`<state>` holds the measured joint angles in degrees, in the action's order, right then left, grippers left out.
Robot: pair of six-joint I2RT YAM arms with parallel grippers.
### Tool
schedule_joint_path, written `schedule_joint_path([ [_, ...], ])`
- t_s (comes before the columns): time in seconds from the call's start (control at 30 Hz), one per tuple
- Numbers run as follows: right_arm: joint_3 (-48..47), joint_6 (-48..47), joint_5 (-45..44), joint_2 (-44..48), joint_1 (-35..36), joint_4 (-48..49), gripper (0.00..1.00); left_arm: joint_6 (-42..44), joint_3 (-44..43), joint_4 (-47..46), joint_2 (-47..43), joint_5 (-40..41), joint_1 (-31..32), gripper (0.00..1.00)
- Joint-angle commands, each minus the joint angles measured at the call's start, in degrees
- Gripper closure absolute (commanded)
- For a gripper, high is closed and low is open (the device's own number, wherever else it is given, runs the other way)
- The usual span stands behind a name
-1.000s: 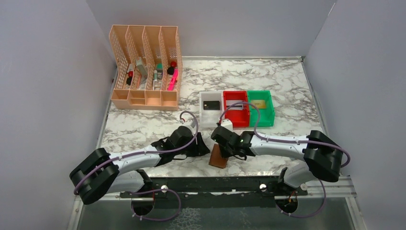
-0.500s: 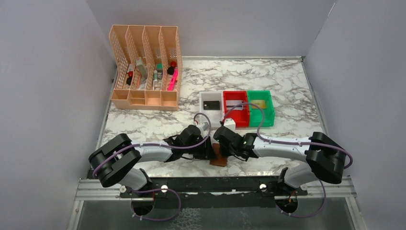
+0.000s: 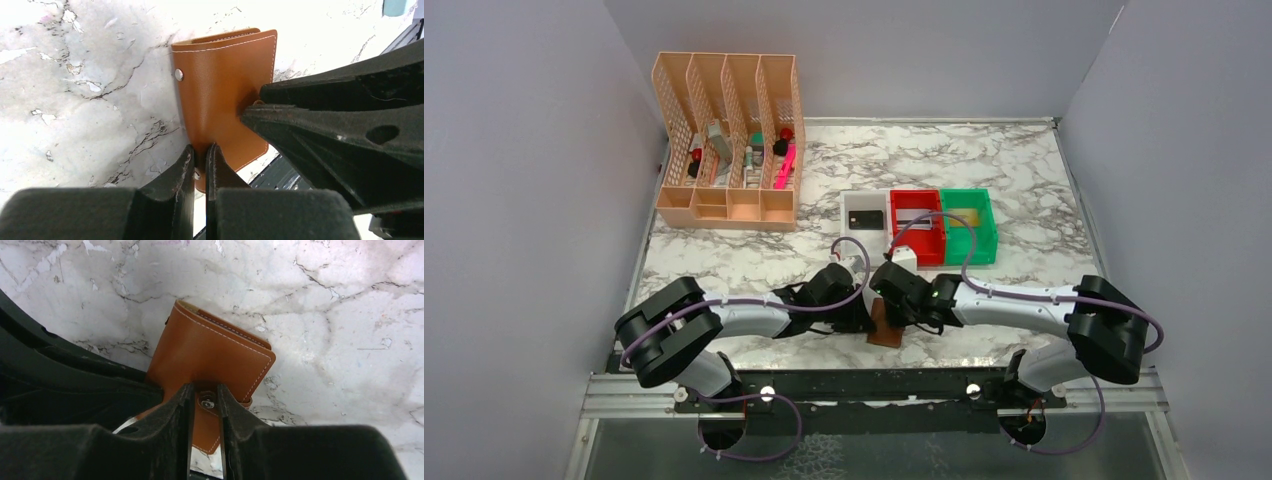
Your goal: Take the credit cards out of the card holder
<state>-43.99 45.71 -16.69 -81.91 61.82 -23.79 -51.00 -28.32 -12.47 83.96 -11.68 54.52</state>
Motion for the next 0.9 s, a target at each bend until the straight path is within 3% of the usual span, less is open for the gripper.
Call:
schedule_joint_path([
  [0.0,-3.1,-1.46,-0.77,-0.02,0.62,-7.44,0.68,0.82,0.72,4.92,0.71,9.82,0.79,1.0],
  [0.17,-4.66,-1.89,1.18,-1.12,0.72,-6.96,0.61,1.17,0.28,4.96,0.42,10.08,1.28,1.0],
  [0.53,-3.25,2.59,-1.18,-5.44,0.72,-8.04,0.61,-0.55,1.22,4.87,-1.26,11.34,1.55,1.0],
  [0.87,-1.97,2.27,-5.45,-5.01,0.81,-10.37,0.88,-1.28,1.82,6.03,-2.55,13.27,1.56,1.0],
])
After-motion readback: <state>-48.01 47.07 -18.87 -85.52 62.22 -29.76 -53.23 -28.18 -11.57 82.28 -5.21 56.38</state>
